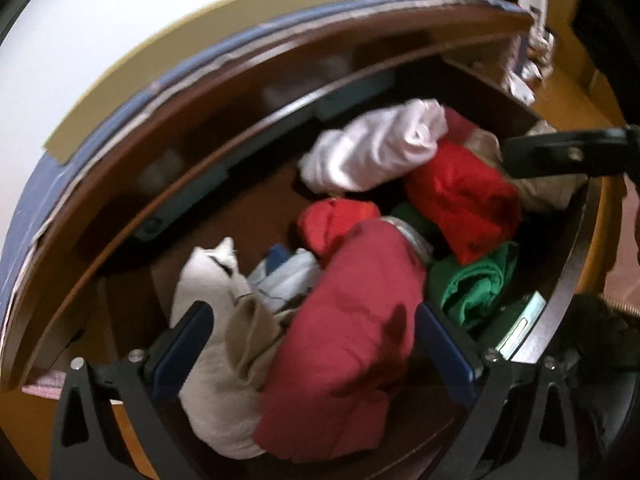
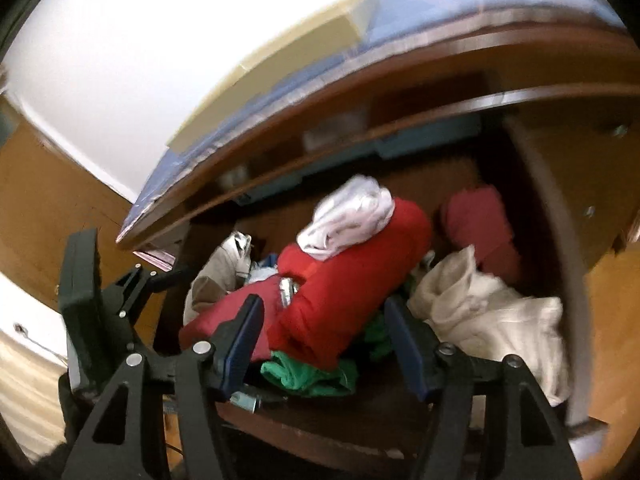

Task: Take underwear out of drawer
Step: 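Grasp the bright red sock with the right tool while the left tool grasps the dark red sock, then lift both socks out of the drawer and carry them over the tray, then lower both socks onto the tray base and open both tools, then raise both open tools away from the socks in the tray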

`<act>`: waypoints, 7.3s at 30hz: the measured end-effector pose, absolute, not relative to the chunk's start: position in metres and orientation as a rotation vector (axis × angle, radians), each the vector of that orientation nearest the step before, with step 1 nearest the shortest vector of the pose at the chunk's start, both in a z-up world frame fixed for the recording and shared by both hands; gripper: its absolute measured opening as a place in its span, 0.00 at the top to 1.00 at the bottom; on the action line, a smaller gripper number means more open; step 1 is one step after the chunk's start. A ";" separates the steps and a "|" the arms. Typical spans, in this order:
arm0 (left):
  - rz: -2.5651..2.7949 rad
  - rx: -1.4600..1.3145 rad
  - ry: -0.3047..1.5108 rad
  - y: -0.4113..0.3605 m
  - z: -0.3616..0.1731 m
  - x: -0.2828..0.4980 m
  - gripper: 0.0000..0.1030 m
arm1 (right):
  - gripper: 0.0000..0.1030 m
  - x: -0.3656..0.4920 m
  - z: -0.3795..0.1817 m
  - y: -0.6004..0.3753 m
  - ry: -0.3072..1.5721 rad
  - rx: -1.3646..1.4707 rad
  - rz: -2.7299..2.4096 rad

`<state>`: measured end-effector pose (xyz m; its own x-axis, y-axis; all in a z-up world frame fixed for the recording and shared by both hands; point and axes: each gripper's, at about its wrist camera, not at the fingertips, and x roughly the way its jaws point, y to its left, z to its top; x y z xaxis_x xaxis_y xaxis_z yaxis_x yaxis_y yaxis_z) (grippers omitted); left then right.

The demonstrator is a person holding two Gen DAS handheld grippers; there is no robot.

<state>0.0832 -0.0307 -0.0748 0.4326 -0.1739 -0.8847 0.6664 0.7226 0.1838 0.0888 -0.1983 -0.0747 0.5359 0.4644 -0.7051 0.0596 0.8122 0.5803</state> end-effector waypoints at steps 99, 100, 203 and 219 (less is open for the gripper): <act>-0.564 0.402 0.835 -0.027 0.024 0.048 0.91 | 0.57 0.014 0.096 -0.207 0.482 0.437 0.267; -0.571 0.405 0.852 -0.024 0.021 0.051 0.91 | 0.57 0.014 0.095 -0.207 0.486 0.438 0.271; -0.244 0.272 0.939 0.047 0.050 0.324 0.52 | 0.49 0.342 0.051 -0.124 0.942 0.548 0.292; -0.212 0.121 0.943 0.055 0.040 0.373 0.40 | 0.56 0.411 0.053 -0.098 0.952 0.362 0.264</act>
<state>0.3732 0.0553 0.0395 0.5688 -0.1275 -0.8126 0.2327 0.9725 0.0103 0.4113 -0.0979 0.0528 0.5556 0.3750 -0.7421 -0.0608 0.9084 0.4136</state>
